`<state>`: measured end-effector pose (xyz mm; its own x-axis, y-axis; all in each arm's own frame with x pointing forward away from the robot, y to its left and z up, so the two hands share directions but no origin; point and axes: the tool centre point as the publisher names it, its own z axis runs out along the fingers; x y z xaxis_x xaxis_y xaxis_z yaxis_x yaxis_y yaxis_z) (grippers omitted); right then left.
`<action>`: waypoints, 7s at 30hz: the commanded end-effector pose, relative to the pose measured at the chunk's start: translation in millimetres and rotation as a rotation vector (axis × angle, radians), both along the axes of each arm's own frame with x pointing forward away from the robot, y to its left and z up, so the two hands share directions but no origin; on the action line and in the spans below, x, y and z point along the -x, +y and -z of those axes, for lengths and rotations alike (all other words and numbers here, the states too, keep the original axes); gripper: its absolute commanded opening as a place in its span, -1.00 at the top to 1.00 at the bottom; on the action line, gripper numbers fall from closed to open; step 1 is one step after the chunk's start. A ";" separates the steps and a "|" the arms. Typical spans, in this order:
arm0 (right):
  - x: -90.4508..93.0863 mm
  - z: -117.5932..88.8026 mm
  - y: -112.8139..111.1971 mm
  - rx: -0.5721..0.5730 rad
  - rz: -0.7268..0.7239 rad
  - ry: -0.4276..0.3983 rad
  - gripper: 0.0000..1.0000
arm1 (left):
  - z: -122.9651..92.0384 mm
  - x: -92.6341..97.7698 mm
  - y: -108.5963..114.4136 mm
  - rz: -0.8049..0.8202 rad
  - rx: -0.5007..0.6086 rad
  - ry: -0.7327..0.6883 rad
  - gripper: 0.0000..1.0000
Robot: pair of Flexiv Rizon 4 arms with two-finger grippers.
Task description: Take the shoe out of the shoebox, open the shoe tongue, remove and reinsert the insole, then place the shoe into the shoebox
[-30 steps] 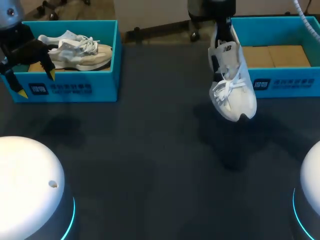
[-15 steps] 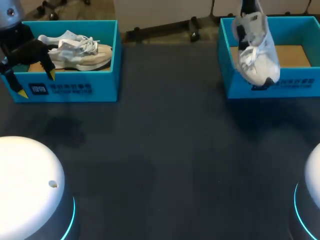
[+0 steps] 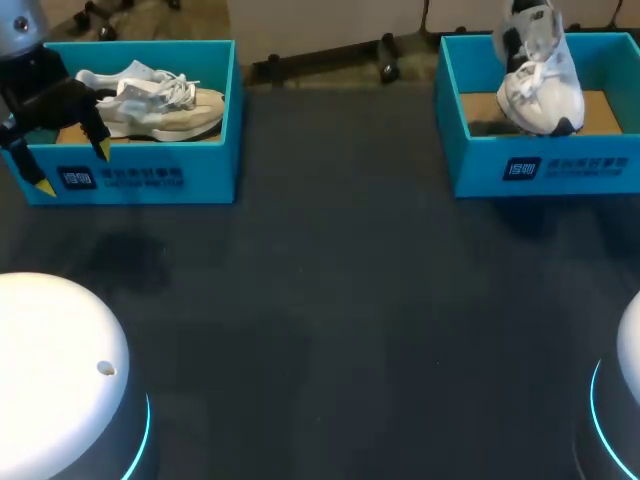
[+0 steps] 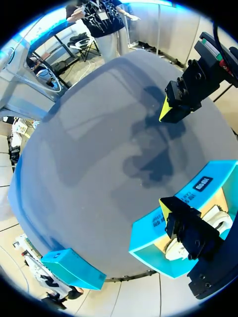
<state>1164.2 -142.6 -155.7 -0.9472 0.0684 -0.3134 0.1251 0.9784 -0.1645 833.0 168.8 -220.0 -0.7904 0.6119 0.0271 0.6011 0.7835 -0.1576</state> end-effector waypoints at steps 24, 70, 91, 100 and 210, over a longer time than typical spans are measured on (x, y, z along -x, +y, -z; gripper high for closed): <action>25.8 32.7 -148.8 -0.230 0.915 0.038 1.00 | -0.7 0.0 0.1 0.001 -0.002 0.001 -1.00; 65.9 72.3 -181.5 -0.219 1.431 -0.038 1.00 | -0.7 0.0 0.1 0.001 -0.002 0.001 -1.00; 74.3 95.8 -206.9 -0.190 1.564 -0.085 1.00 | -0.7 0.0 0.1 0.001 -0.002 0.001 -1.00; 84.5 98.5 -196.0 -0.161 1.572 -0.156 1.00 | -0.7 0.0 0.1 0.001 -0.002 0.001 -1.00; 151.7 167.3 -181.0 -0.288 1.520 -0.002 -0.91 | -0.7 0.0 0.1 0.001 -0.002 0.001 -1.00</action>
